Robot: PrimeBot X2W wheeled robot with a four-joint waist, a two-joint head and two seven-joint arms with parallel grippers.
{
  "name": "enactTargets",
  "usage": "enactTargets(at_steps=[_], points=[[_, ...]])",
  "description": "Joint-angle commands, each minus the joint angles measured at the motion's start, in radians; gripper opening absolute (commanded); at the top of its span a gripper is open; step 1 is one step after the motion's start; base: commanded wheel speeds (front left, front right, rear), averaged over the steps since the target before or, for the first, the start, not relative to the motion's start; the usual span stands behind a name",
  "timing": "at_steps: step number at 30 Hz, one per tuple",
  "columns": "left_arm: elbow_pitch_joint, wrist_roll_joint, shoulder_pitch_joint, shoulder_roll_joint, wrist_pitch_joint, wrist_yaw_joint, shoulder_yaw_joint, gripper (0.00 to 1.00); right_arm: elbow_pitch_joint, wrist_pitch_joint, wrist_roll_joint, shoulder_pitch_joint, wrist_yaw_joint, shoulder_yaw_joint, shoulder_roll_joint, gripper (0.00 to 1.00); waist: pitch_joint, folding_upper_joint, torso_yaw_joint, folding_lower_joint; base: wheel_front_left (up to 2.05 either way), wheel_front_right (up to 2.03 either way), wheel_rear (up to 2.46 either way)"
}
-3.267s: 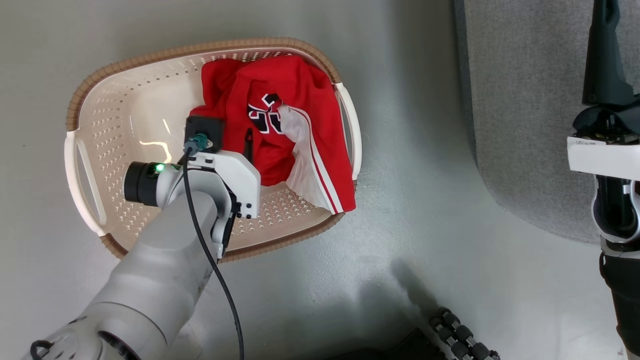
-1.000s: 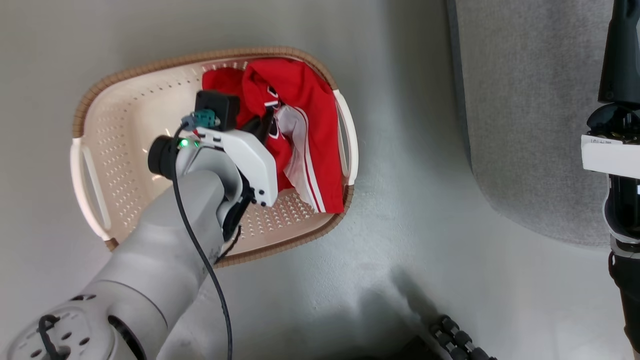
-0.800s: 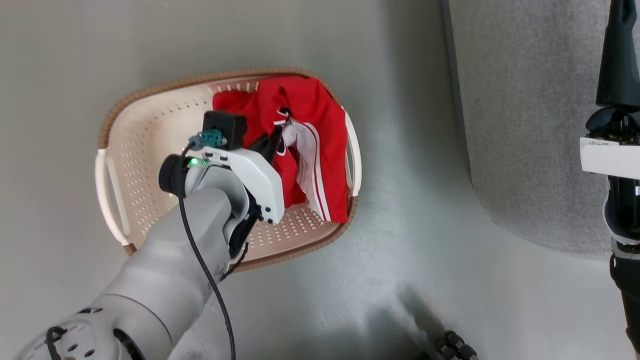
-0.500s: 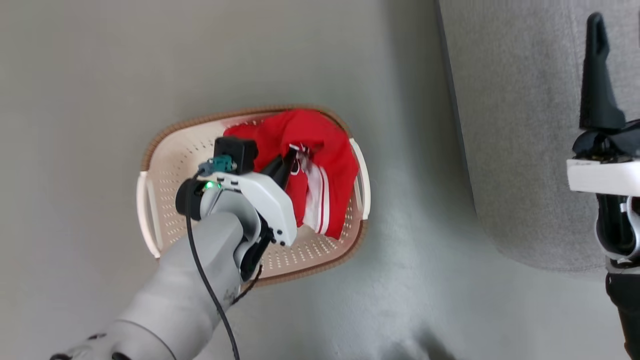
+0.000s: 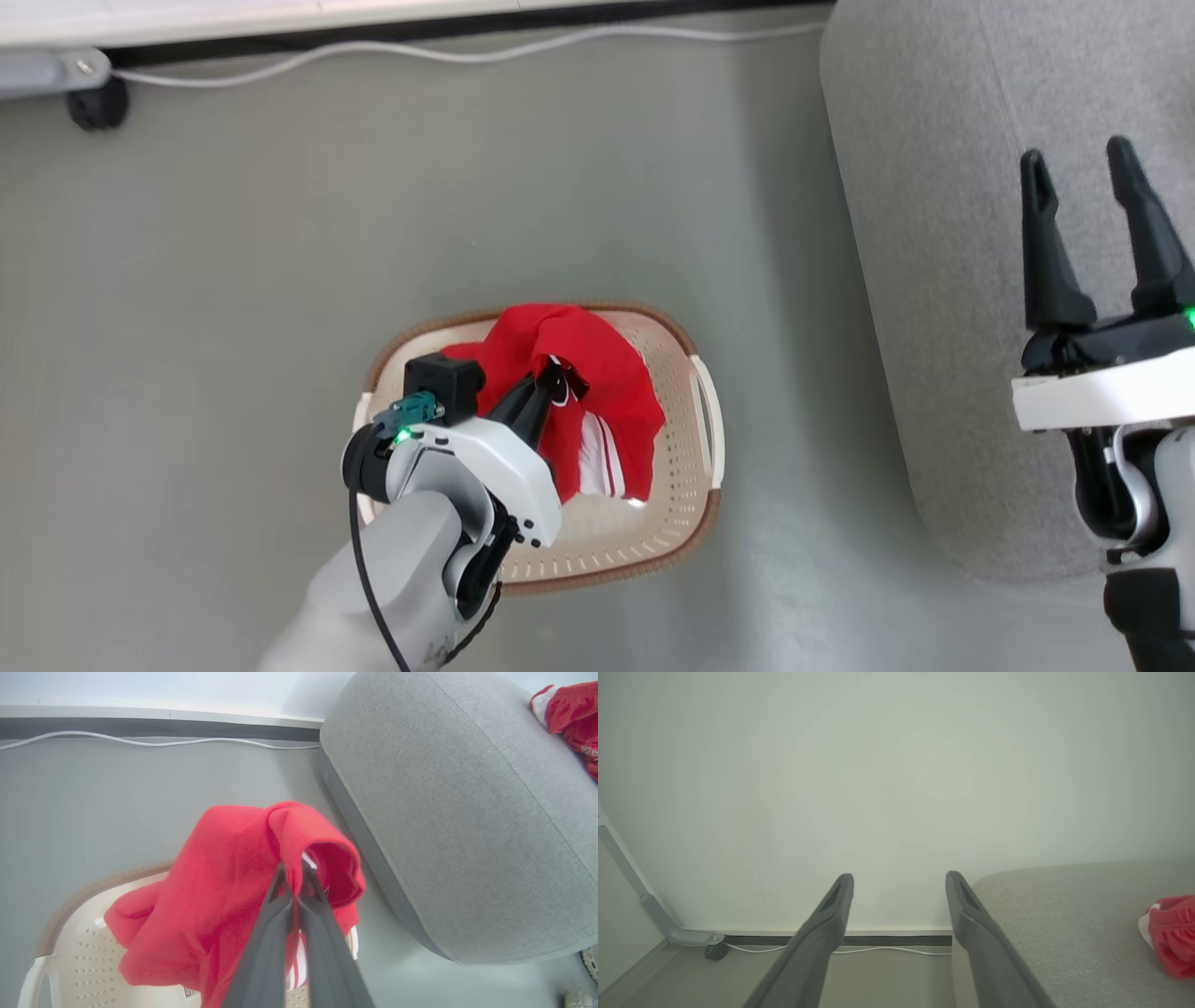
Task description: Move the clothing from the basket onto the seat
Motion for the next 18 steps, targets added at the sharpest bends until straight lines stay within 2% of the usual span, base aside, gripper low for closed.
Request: enactTargets(at_steps=[1, 12, 18], points=[[-0.039, 0.032, 0.023, 0.006, -0.013, 0.007, 0.051, 0.0, -0.007, -0.006, -0.016, 0.031, 0.003, 0.019, -0.005, 1.0, -0.055, -0.0001, 0.028, -0.0001, 0.0, 0.0, 0.0], [-0.21, 0.224, 0.132, 0.006, -0.013, 0.001, 0.232, 0.0, 0.079, -0.006, -0.041, 0.108, 0.003, 0.027, 0.023, 1.0, -0.179, -0.0001, 0.074, -0.0001, 0.0, 0.0, 0.0], [-0.296, 0.29, 0.157, 0.006, -0.014, -0.002, 0.295, 0.0, 0.104, -0.006, -0.049, 0.134, 0.003, 0.025, 0.041, 1.0, -0.224, -0.0001, 0.087, -0.0001, 0.0, 0.0, 0.0]])
